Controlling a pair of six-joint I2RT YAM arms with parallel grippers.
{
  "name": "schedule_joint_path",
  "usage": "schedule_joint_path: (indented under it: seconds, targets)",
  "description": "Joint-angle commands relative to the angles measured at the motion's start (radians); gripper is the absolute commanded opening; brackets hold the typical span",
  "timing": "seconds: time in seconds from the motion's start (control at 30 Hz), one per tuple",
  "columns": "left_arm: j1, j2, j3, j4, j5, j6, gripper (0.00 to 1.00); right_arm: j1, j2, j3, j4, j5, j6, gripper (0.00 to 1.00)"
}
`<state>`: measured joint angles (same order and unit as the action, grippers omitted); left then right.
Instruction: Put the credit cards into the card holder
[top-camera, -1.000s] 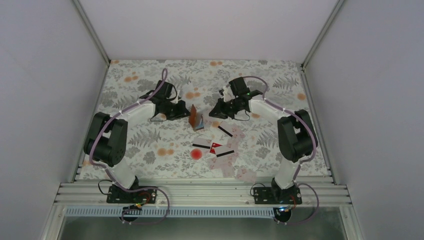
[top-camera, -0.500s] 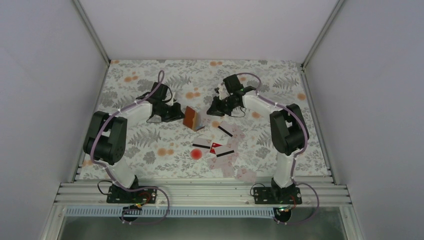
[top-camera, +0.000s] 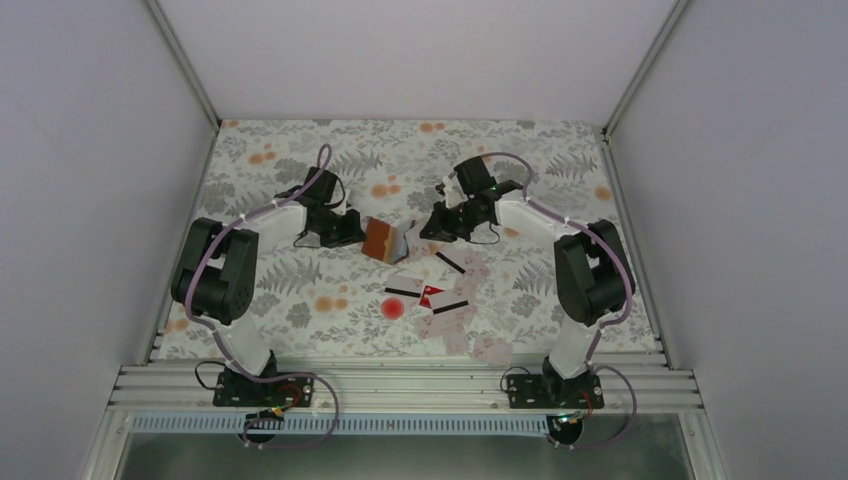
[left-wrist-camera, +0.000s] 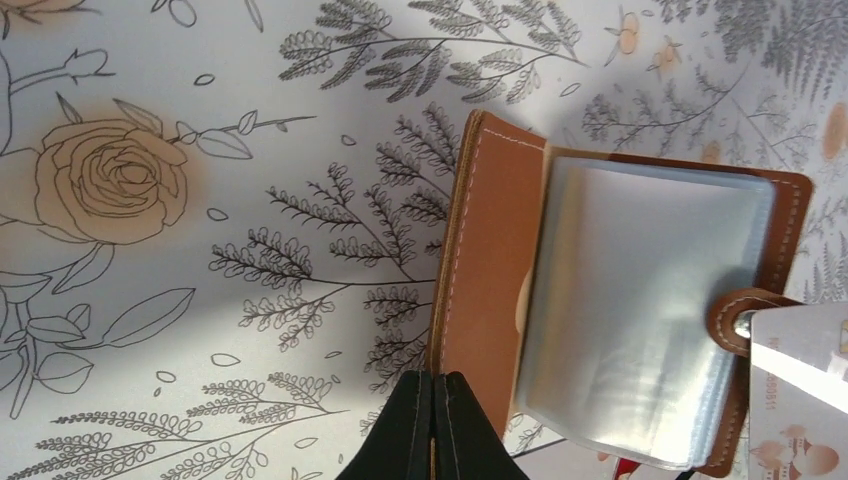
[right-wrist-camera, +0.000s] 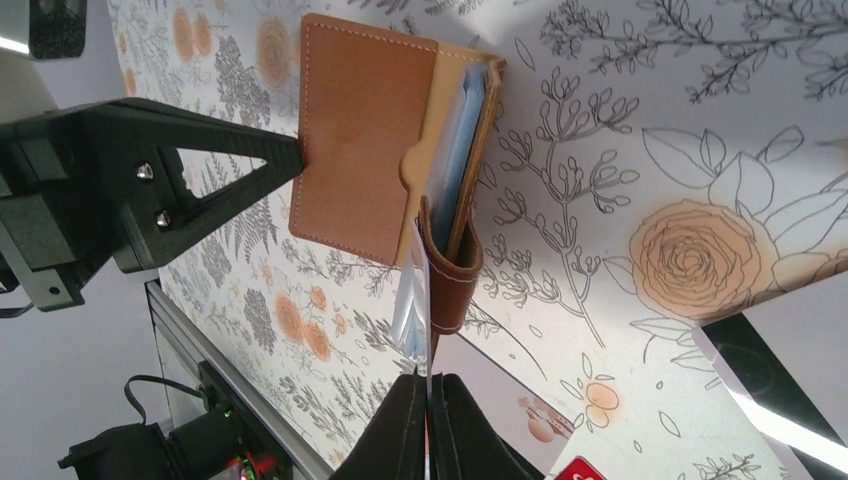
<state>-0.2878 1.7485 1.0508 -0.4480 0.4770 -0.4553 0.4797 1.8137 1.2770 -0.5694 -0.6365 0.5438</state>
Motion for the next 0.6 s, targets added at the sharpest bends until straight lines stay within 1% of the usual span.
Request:
schedule_joint_path:
  seconds: [0.0, 0.23, 0.37, 0.57]
  targets:
    - [0.004, 0.019, 0.02, -0.027, -0.028, 0.008, 0.02, 0.006, -0.023, -0.037, -0.019, -0.024, -0.022, 0.03]
    - [-0.015, -0.007, 0.064, -0.066, -0.054, -0.009, 0.02, 0.008, -0.024, -0.073, -0.06, -0.111, -0.032, 0.04]
    - [-0.048, -0.028, 0.103, -0.102, -0.094, -0.026, 0.02, 0.008, -0.057, -0.076, -0.101, -0.113, -0.035, 0.04]
    - [-0.082, -0.035, 0.079, -0.094, -0.104, -0.052, 0.02, 0.009, -0.028, -0.094, -0.071, -0.105, -0.034, 0.04]
